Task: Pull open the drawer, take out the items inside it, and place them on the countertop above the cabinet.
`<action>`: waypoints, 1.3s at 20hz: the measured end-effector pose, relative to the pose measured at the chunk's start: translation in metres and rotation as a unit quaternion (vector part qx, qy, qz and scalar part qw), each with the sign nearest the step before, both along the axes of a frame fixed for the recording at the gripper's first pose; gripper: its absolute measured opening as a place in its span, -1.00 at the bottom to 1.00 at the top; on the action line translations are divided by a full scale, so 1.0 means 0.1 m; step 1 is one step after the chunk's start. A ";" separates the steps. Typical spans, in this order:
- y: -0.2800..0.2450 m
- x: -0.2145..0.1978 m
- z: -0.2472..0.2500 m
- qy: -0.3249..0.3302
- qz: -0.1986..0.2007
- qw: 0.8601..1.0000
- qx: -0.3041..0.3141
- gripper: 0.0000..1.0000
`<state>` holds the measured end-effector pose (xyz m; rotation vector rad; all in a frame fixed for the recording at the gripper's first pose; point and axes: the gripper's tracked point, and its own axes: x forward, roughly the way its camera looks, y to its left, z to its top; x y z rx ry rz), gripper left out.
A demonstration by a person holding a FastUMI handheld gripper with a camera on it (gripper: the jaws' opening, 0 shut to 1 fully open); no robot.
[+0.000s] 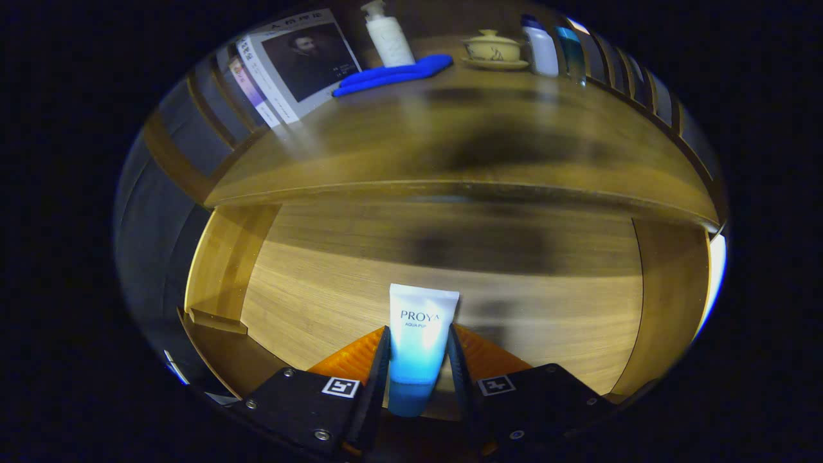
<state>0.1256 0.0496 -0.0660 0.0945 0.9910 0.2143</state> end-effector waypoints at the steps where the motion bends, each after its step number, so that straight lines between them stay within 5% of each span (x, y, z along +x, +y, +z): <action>1: 0.02 0.00 0.04 -0.016 0.010 1.000 0.000 0.05; 19: 0.19 -0.03 1.15 -0.198 0.059 0.977 0.055 0.04; 26: 0.11 0.39 1.45 -0.218 0.016 0.974 0.062 0.04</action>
